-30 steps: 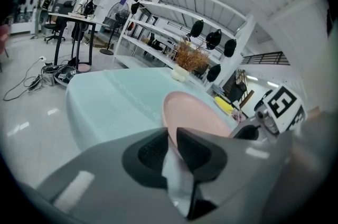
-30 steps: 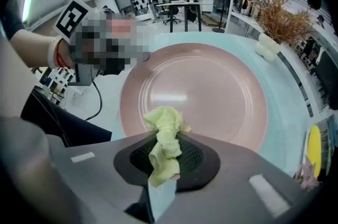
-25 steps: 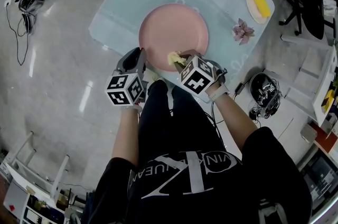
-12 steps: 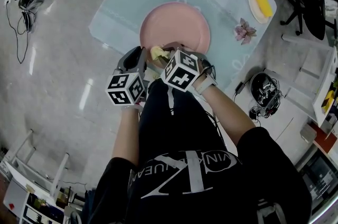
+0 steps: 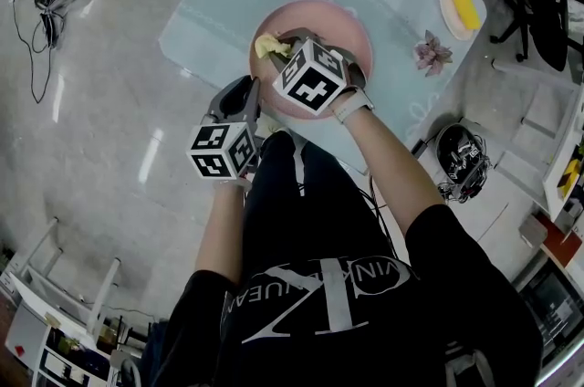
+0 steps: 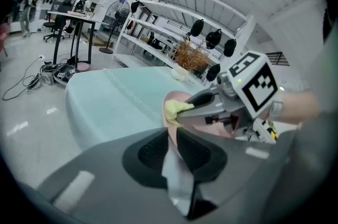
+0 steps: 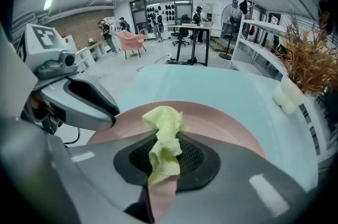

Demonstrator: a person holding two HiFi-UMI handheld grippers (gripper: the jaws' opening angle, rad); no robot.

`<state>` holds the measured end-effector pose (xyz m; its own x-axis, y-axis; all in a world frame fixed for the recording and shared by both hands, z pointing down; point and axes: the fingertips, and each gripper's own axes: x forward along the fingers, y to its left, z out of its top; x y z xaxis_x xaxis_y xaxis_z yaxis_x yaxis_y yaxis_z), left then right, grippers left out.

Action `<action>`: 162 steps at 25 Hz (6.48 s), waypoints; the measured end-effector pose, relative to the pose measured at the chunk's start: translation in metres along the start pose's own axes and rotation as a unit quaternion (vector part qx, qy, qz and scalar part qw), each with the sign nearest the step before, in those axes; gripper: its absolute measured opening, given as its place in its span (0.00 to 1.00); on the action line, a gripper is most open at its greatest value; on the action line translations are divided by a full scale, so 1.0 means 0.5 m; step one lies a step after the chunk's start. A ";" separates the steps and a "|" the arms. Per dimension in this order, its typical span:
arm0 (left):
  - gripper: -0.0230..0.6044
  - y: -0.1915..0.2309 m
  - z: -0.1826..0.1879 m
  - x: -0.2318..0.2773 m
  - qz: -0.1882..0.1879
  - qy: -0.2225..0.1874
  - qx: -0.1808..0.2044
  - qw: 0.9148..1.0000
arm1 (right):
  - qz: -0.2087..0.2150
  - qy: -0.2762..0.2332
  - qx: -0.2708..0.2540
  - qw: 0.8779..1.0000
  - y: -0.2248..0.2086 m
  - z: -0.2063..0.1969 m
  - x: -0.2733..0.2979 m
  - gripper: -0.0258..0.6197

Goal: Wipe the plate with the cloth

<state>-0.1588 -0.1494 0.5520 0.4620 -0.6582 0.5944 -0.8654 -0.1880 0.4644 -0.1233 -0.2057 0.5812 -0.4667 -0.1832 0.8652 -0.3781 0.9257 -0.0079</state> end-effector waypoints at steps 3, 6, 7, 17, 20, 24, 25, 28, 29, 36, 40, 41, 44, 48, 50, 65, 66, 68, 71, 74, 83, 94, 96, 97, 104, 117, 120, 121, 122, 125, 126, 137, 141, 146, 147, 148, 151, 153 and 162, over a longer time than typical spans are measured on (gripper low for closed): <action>0.04 0.000 0.000 -0.001 -0.003 0.002 0.003 1.000 | -0.019 -0.004 0.008 1.000 -0.039 0.003 -0.001 0.15; 0.04 -0.001 0.001 0.000 -0.006 0.003 0.004 1.000 | -0.053 -0.007 0.017 0.998 -0.084 -0.007 -0.010 0.15; 0.04 0.000 0.001 0.000 -0.007 0.003 0.004 1.000 | -0.066 -0.006 0.018 0.998 -0.099 -0.012 -0.014 0.15; 0.04 0.003 0.001 -0.002 -0.007 0.001 0.000 1.000 | -0.155 0.035 0.037 0.987 -0.177 -0.113 -0.074 0.15; 0.04 0.001 0.000 -0.001 -0.007 0.001 0.000 1.000 | -0.160 0.043 0.059 0.984 -0.175 -0.147 -0.091 0.15; 0.04 0.000 0.000 0.000 -0.005 0.001 -0.002 1.000 | -0.161 0.052 0.074 0.983 -0.154 -0.190 -0.115 0.14; 0.04 0.000 0.000 0.000 -0.005 0.001 -0.002 1.000 | -0.159 0.054 0.074 0.983 -0.145 -0.200 -0.120 0.14; 0.04 0.002 -0.001 -0.001 -0.005 0.001 -0.004 1.000 | -0.145 0.057 0.083 0.984 -0.113 -0.228 -0.133 0.14; 0.04 0.002 0.000 -0.001 -0.005 0.001 -0.004 1.000 | -0.138 0.057 0.090 0.985 -0.102 -0.236 -0.136 0.14; 0.04 0.001 0.000 -0.001 -0.003 -0.001 -0.009 1.000 | -0.084 0.065 0.100 0.989 -0.015 -0.263 -0.147 0.14; 0.04 0.001 0.000 -0.001 0.001 -0.004 -0.013 1.000 | -0.050 0.066 0.082 0.993 0.037 -0.252 -0.139 0.15; 0.04 0.001 0.000 -0.001 0.002 -0.004 -0.015 1.000 | -0.043 0.066 0.076 0.994 0.047 -0.247 -0.136 0.15; 0.04 0.001 0.001 -0.002 0.004 -0.006 -0.017 1.000 | -0.023 0.066 0.059 0.996 0.071 -0.231 -0.126 0.15; 0.04 0.001 0.001 -0.001 0.005 -0.005 -0.018 1.000 | 0.006 0.071 0.029 0.997 0.095 -0.206 -0.111 0.15; 0.04 0.002 0.001 0.000 0.004 -0.005 -0.019 1.000 | 0.016 0.069 0.020 0.997 0.101 -0.191 -0.102 0.15; 0.04 0.005 0.003 0.000 -0.008 -0.001 -0.019 1.000 | 0.012 0.014 -0.001 1.000 0.043 -0.064 -0.034 0.15; 0.04 0.004 0.003 0.000 -0.009 -0.001 -0.018 1.000 | 0.008 0.012 -0.003 1.000 0.033 -0.057 -0.032 0.15; 0.04 0.004 0.003 -0.001 -0.010 -0.001 -0.017 1.000 | -0.001 0.009 -0.006 1.000 0.010 -0.047 -0.027 0.15; 0.04 0.004 0.000 0.001 -0.010 0.000 -0.016 1.000 | -0.019 0.003 0.003 1.000 -0.032 -0.042 -0.023 0.15; 0.04 0.004 0.000 0.002 -0.009 0.000 -0.014 1.000 | -0.045 0.008 0.012 0.999 -0.078 -0.051 -0.029 0.15; 0.04 0.003 -0.002 0.001 -0.004 0.001 -0.012 1.000 | -0.107 0.040 0.030 0.993 -0.139 -0.136 -0.080 0.15; 0.04 0.001 -0.002 0.003 0.002 -0.003 -0.017 1.000 | -0.105 0.071 0.023 0.992 -0.077 -0.225 -0.126 0.14; 0.04 0.001 -0.003 0.004 0.002 -0.004 -0.018 1.000 | -0.093 0.076 0.017 0.993 -0.051 -0.233 -0.128 0.14; 0.04 0.001 -0.003 0.004 0.003 -0.004 -0.018 1.000 | -0.085 0.077 0.016 0.993 -0.038 -0.236 -0.129 0.14; 0.04 0.002 -0.003 0.003 0.004 -0.005 -0.020 1.000 | -0.026 0.075 0.000 0.997 0.042 -0.218 -0.115 0.14; 0.04 0.004 0.001 0.003 0.002 0.000 -0.021 1.000 | -0.019 0.022 -0.017 0.999 0.040 -0.102 -0.053 0.15; 0.04 0.003 0.001 0.002 0.002 0.002 -0.020 1.000 | -0.035 0.016 -0.012 0.999 0.015 -0.091 -0.050 0.15; 0.04 0.003 0.001 0.002 0.002 0.003 -0.020 1.000 | -0.042 0.015 -0.012 0.999 0.006 -0.089 -0.050 0.15; 0.04 0.002 0.001 0.002 0.001 0.002 -0.019 1.000 | -0.049 0.016 -0.011 0.999 -0.004 -0.088 -0.050 0.15; 0.04 0.002 0.000 0.003 0.000 0.002 -0.019 1.000 | -0.076 0.022 -0.011 0.997 -0.035 -0.093 -0.054 0.15; 0.04 0.002 0.000 0.003 0.000 0.001 -0.019 1.000 | -0.086 0.024 -0.011 0.996 -0.045 -0.096 -0.055 0.15; 0.04 0.004 0.000 0.000 -0.004 0.003 -0.014 1.000 | -0.152 0.083 -0.037 0.984 -0.082 -0.166 -0.099 0.14; 0.04 0.003 0.000 0.000 -0.001 0.006 -0.014 1.000 | -0.128 0.098 -0.051 0.986 -0.044 -0.186 -0.108 0.14; 0.04 0.001 -0.001 0.002 -0.002 0.007 -0.015 1.000 | -0.083 0.095 -0.056 0.990 0.025 -0.187 -0.104 0.14; 0.04 0.001 -0.001 0.002 -0.002 0.007 -0.015 1.000 | -0.077 0.092 -0.058 0.991 0.035 -0.182 -0.101 0.14; 0.04 0.001 0.000 0.002 -0.003 0.007 -0.015 1.000 | -0.072 0.088 -0.060 0.992 0.043 -0.175 -0.097 0.14; 0.04 0.002 0.002 -0.001 -0.003 0.008 -0.014 1.000 | -0.058 0.071 -0.053 0.994 0.050 -0.149 -0.084 0.15; 0.04 0.003 0.002 -0.001 -0.004 0.009 -0.014 1.000 | -0.054 0.057 -0.042 0.996 0.041 -0.133 -0.076 0.15; 0.04 0.003 0.000 0.002 -0.007 0.007 -0.016 1.000 | -0.087 0.038 -0.022 0.995 -0.020 -0.111 -0.065 0.15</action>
<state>-0.1594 -0.1503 0.5534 0.4769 -0.6458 0.5962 -0.8520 -0.1731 0.4940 -0.0601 -0.1906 0.5810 -0.3350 -0.3181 0.8869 -0.4118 0.8961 0.1658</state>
